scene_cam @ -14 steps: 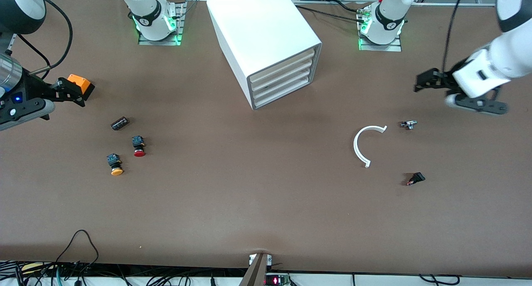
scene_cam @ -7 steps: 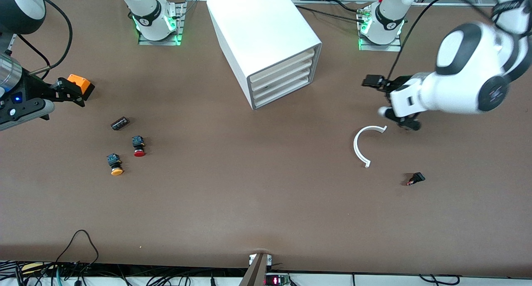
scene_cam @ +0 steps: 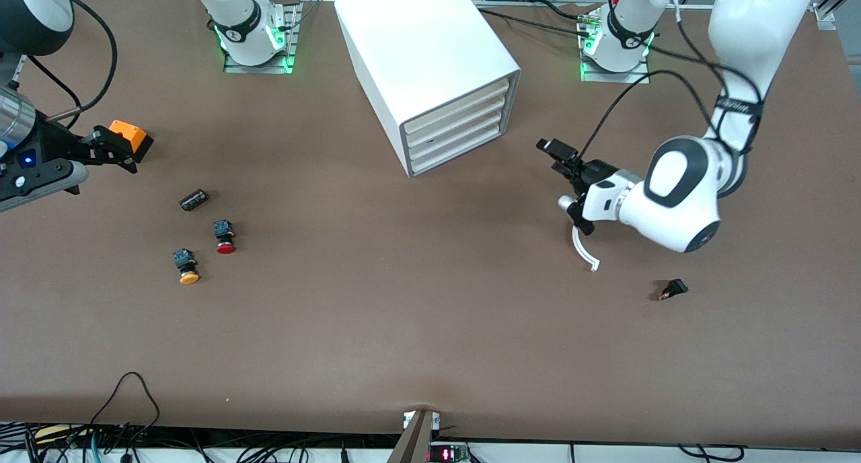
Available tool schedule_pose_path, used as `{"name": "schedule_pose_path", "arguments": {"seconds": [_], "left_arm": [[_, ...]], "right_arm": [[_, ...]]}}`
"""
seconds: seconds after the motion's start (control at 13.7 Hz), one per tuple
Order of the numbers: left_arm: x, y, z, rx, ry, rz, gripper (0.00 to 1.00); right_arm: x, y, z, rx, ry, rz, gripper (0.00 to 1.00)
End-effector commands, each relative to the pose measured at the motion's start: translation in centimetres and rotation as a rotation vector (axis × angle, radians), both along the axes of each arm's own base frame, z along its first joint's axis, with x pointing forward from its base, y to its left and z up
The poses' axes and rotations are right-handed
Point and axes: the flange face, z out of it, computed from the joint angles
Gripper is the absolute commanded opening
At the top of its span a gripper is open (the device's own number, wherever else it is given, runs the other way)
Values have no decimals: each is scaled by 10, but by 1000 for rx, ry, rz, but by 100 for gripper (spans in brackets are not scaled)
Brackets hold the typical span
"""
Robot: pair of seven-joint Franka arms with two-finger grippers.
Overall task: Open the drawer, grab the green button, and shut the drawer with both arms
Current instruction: 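Hook the left gripper onto the drawer front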
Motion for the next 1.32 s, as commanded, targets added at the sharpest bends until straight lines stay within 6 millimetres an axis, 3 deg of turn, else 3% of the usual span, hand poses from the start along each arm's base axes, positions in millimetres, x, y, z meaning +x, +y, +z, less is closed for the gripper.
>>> {"name": "schedule_pose_path", "arguments": {"seconds": [0.0, 0.15, 0.29, 0.44, 0.73, 1.02, 1.24], "left_arm": [[-8, -13, -53, -174, 34, 23, 89], [-24, -27, -85, -299, 42, 65, 79], [-46, -54, -118, -402, 26, 91, 69], [-65, -81, -132, -433, 25, 112, 58], [-95, -136, -146, -419, 37, 117, 44], [-108, -144, -162, -414, 73, 123, 38], [-113, -144, -164, -412, 79, 119, 23]], "right_arm": [[2, -1, 5, -5, -8, -1, 100], [4, -1, 6, -6, -20, -1, 100], [4, 0, 6, -4, -25, 0, 100], [4, 0, 6, -6, -25, 1, 100], [4, -3, 5, -6, -20, -4, 100], [4, -3, 5, -6, -22, -4, 100], [4, -3, 6, -8, -24, -4, 100]]}}
